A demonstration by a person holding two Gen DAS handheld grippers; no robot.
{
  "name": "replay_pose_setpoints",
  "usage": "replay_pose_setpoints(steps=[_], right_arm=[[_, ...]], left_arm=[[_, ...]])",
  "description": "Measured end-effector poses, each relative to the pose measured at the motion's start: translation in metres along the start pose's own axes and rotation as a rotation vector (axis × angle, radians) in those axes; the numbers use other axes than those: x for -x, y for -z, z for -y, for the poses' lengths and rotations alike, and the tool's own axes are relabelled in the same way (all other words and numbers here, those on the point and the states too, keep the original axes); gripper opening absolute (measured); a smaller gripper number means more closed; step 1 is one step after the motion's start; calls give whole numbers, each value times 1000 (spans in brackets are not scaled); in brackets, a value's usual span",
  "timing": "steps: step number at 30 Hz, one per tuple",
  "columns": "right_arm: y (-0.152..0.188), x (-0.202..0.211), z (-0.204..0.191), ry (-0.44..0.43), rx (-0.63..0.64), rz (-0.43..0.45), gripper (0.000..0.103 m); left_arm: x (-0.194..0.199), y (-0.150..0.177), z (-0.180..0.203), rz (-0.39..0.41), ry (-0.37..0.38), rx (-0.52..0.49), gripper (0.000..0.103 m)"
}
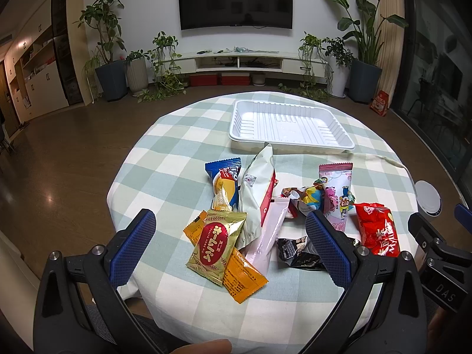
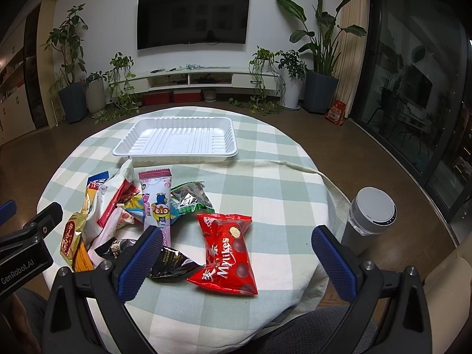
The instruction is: Organize snacks
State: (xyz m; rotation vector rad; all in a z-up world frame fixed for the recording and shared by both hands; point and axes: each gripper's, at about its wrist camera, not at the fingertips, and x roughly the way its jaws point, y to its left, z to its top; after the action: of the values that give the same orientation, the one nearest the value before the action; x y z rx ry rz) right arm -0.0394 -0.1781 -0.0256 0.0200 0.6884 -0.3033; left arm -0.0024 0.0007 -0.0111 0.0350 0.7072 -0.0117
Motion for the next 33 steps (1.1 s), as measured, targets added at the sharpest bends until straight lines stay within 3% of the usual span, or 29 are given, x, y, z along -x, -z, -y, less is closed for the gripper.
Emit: replay_pose_setpoints(steps=[25,30,33], right_arm=[[6,-1,1,-4,5,-8,103],[13,-6,26,-30,-36,-6,103],[16,-14,51,-110,-106,-34,103]], left_arm=[[-2,2,-1,-6,18,-2,103],[-11,12,-25,-21,12,-5,103],[-19,20,-54,-41,77,54,103]])
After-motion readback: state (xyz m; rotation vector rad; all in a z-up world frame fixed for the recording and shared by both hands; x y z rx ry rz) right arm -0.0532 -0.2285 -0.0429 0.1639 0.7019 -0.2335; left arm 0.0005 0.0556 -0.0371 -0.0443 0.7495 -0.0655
